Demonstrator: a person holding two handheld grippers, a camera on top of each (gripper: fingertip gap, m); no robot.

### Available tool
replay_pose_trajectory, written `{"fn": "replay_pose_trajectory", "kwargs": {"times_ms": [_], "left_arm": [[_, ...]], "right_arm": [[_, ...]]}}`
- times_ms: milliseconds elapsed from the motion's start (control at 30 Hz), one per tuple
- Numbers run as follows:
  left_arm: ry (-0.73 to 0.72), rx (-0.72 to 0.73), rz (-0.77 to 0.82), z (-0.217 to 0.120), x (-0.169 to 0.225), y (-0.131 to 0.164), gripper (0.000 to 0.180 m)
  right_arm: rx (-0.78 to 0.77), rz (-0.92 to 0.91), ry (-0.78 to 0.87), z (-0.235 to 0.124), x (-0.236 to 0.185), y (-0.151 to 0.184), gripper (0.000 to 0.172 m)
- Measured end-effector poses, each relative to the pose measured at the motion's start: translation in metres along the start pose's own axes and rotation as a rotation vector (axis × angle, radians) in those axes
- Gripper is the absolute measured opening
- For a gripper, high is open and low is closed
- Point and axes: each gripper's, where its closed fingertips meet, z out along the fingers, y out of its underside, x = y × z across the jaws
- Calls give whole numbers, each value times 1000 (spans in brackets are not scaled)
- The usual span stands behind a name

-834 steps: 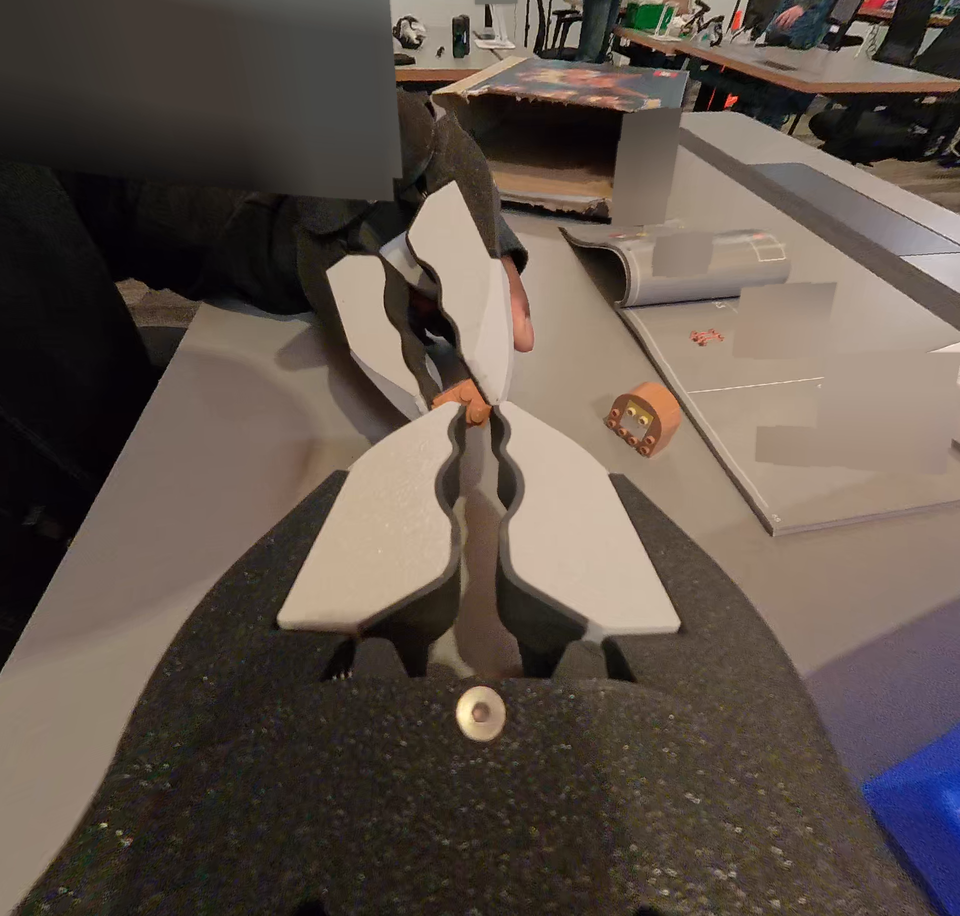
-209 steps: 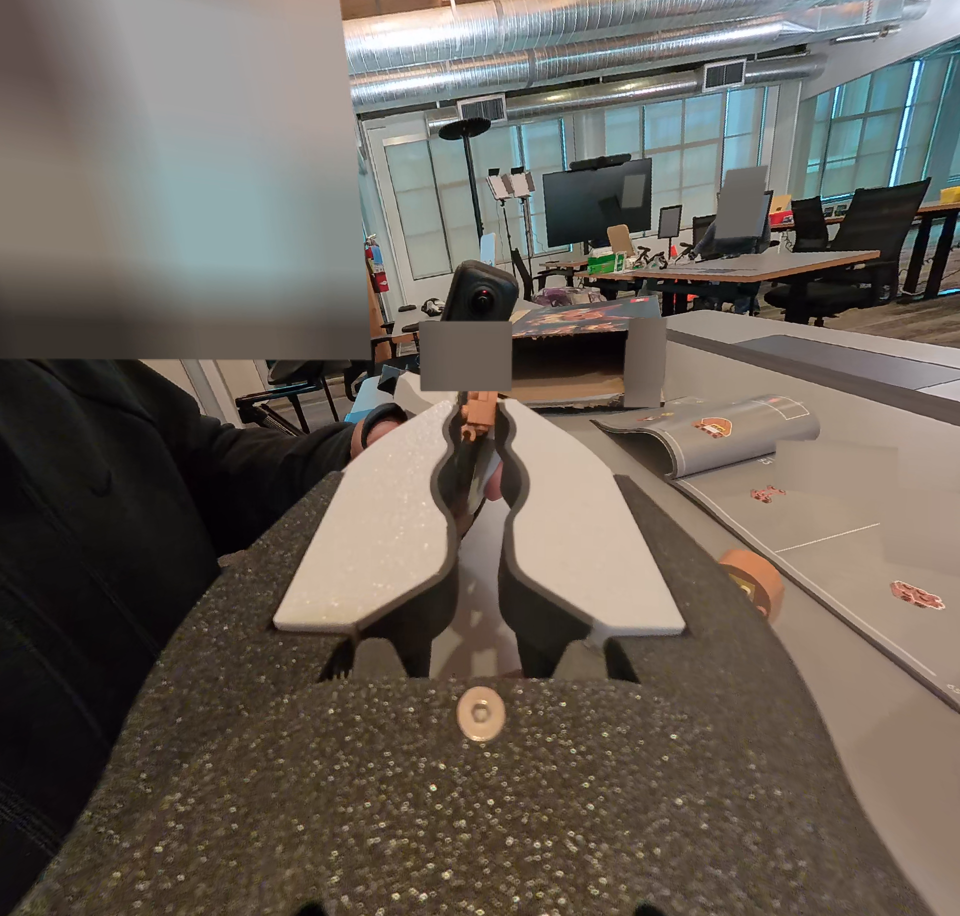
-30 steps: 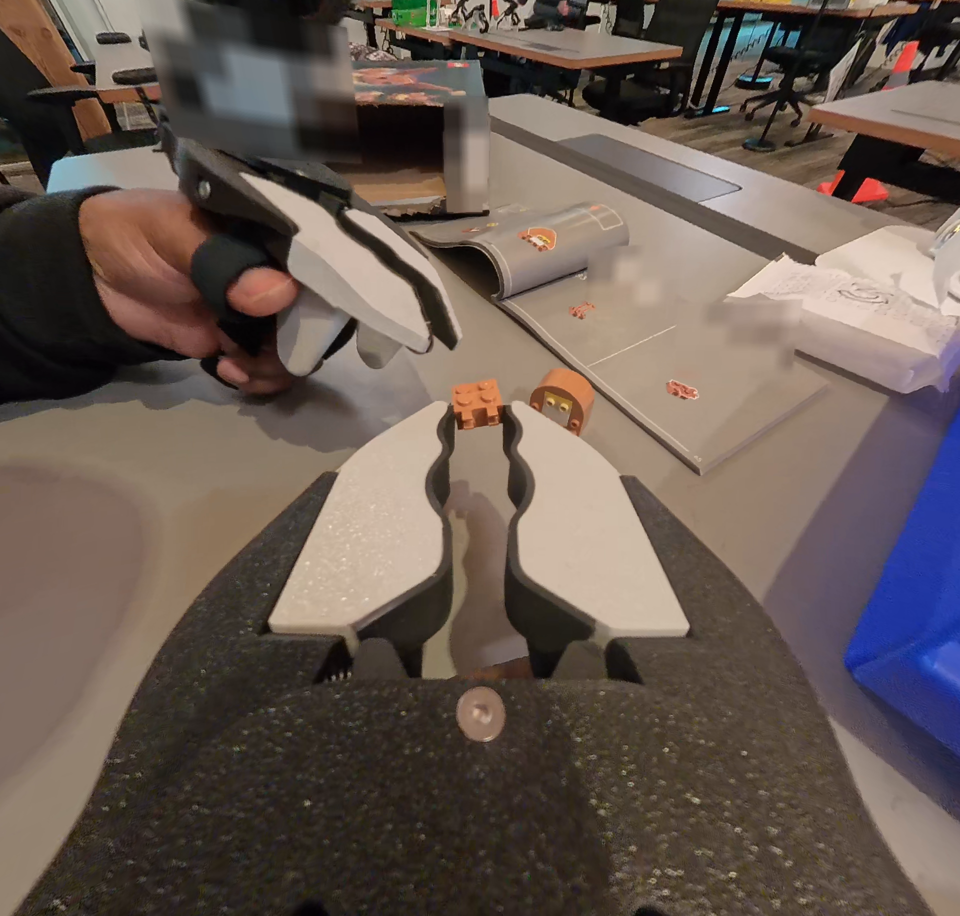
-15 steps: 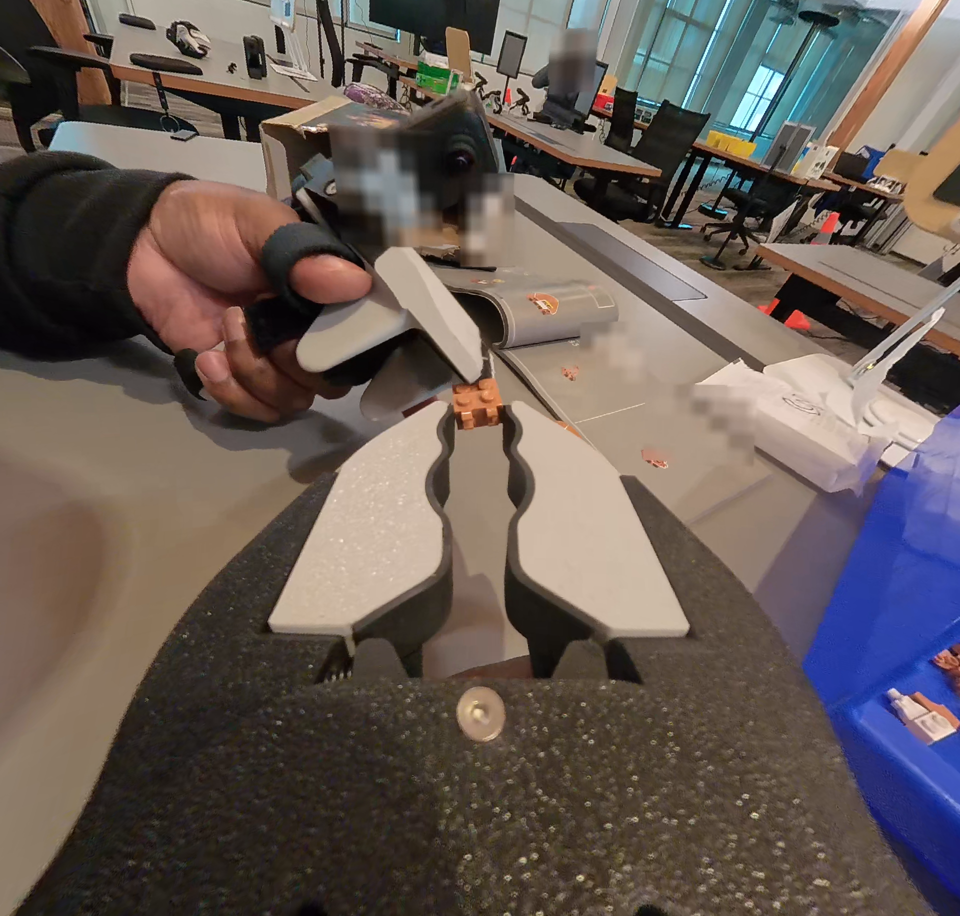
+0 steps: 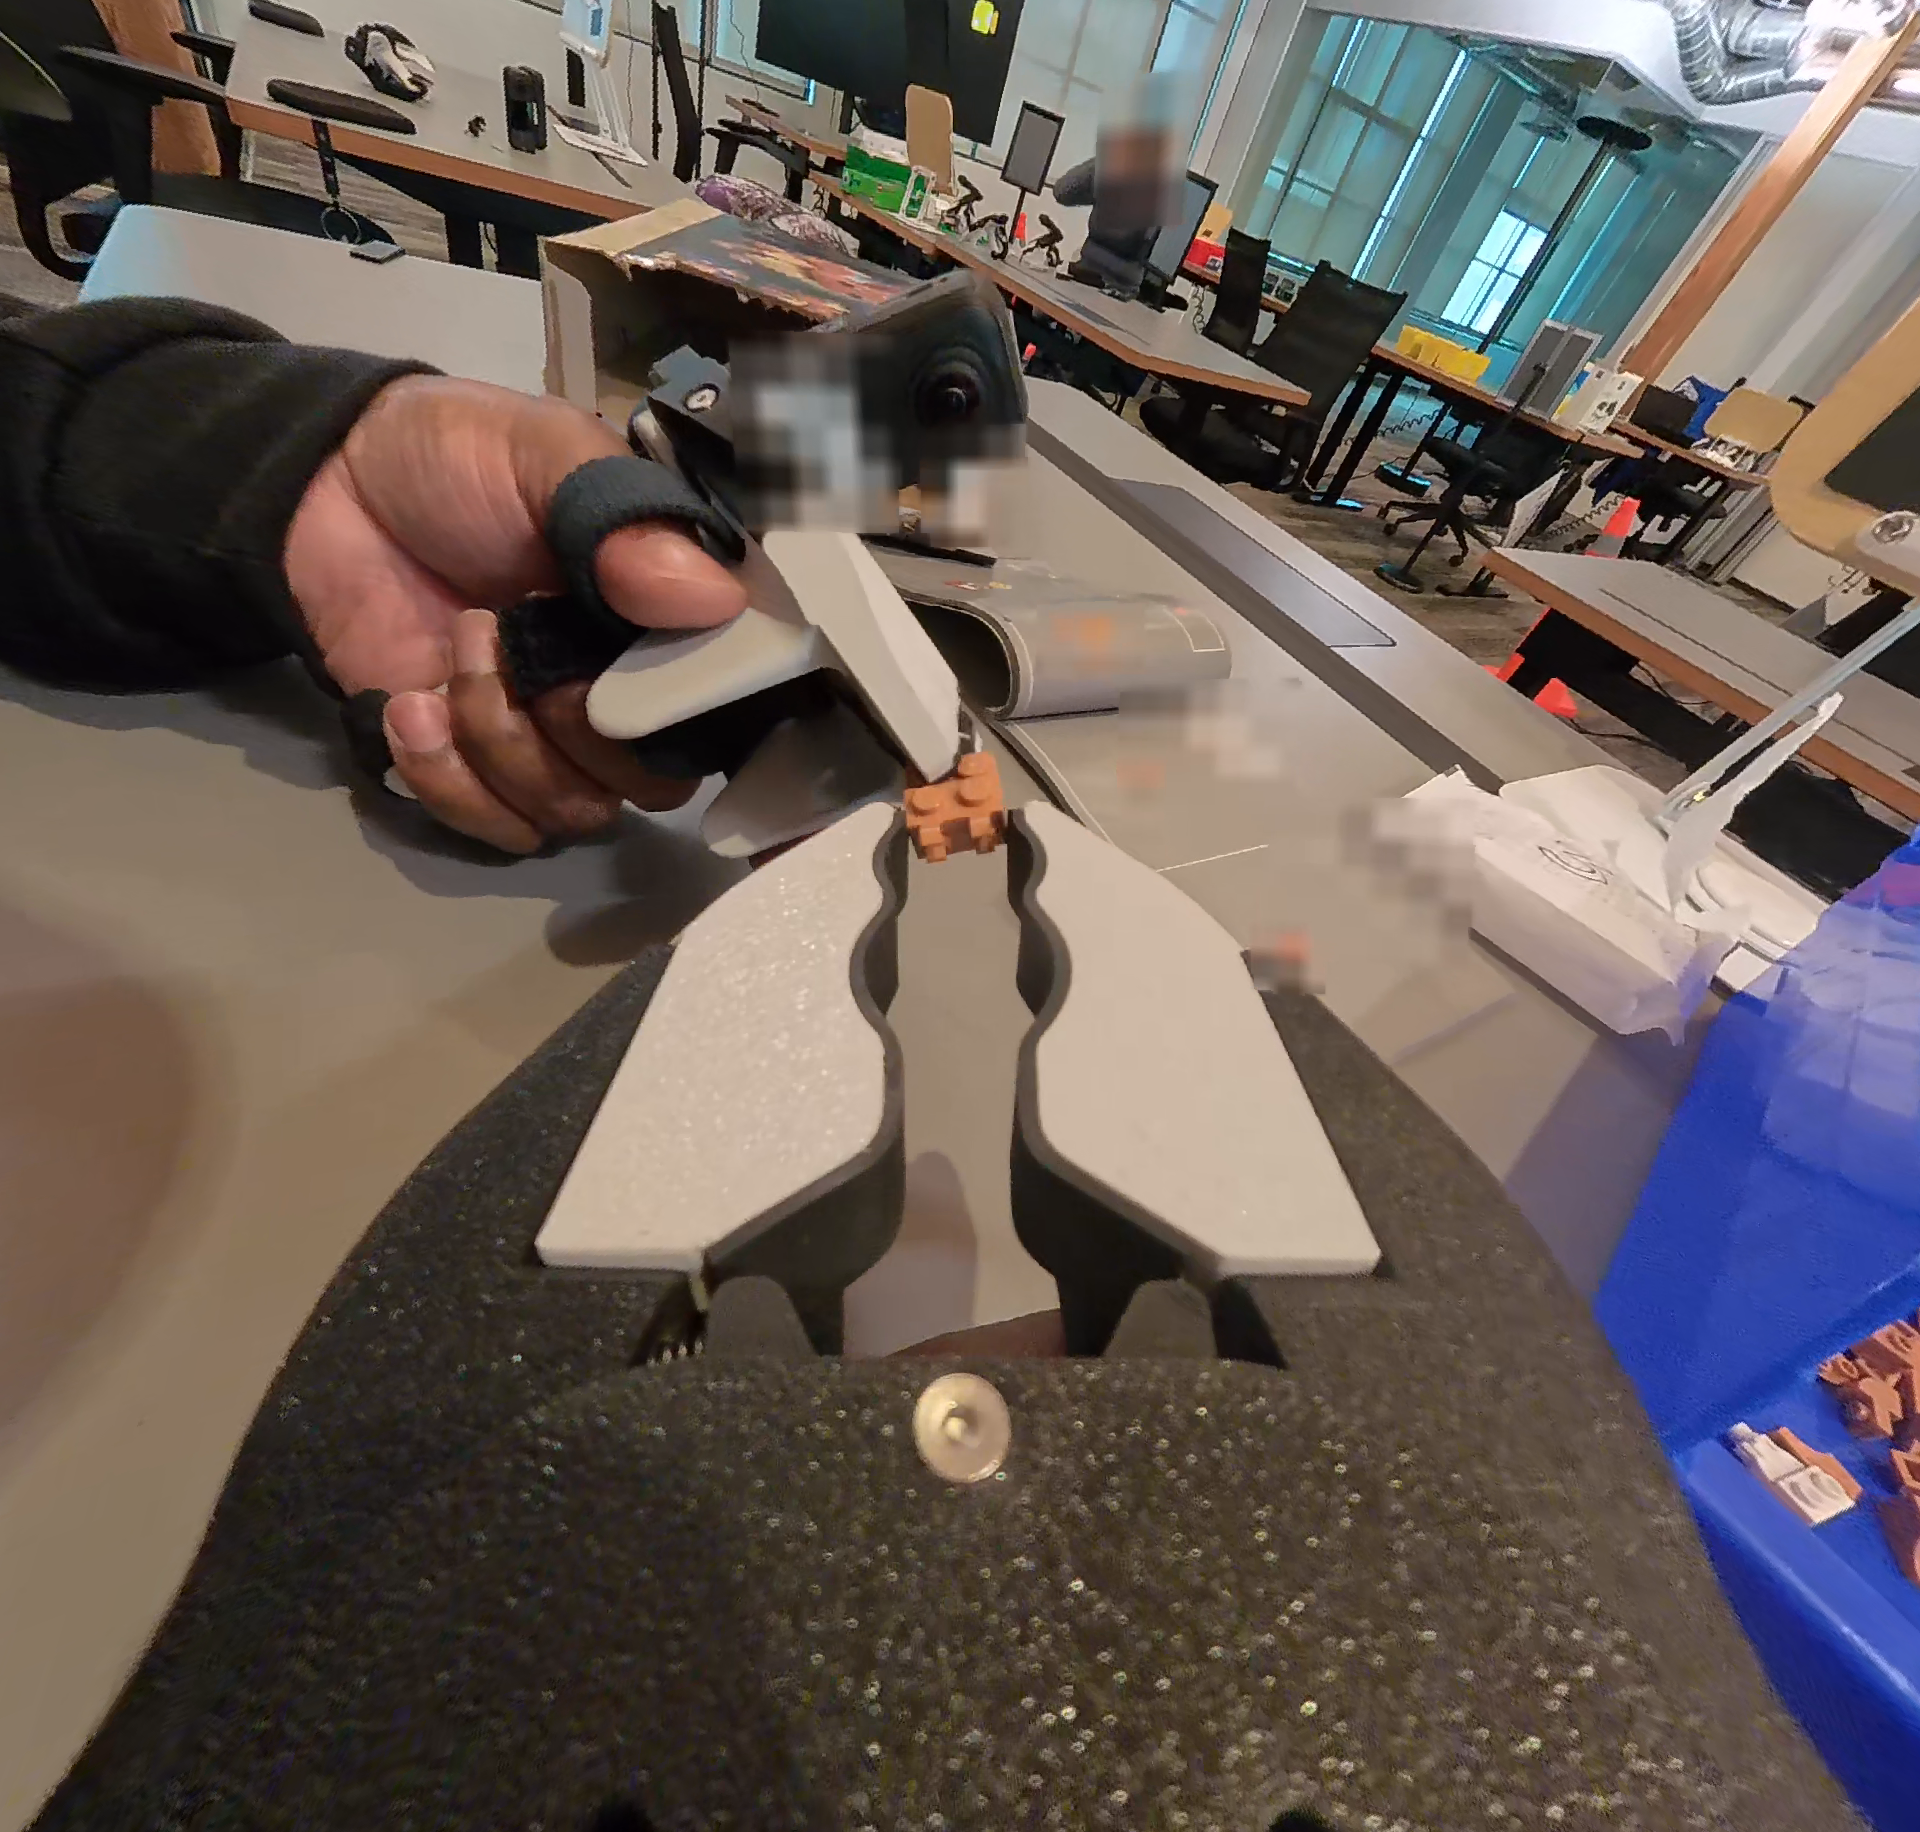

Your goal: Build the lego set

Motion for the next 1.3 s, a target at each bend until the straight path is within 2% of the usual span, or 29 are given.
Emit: {"fn": "replay_pose_trajectory", "kwargs": {"times_ms": [167, 233, 367, 467, 700, 967, 1300], "left_arm": [[31, 39, 142, -2, 11, -6, 8], [21, 61, 261, -4, 17, -11, 8], [-95, 59, 582, -9, 18, -15, 7], [-109, 67, 716, -9, 22, -14, 7], [-40, 65, 749, -3, 28, -7, 7], [-42, 62, 749, -1, 27, -6, 7], [-41, 69, 552, 3, 22, -8, 8]], "right_arm": [[21, 35, 9, -2, 2, -6, 26], [45, 77, 1, -5, 3, -10, 27], [135, 202, -58, -13, 4, -25, 23], [151, 245, -76, -16, 5, -28, 19], [163, 208, -101, -19, -3, -30, 13], [163, 149, -72, -19, -3, -31, 8], [166, 21, -3, -20, 3, -28, 8]]}}
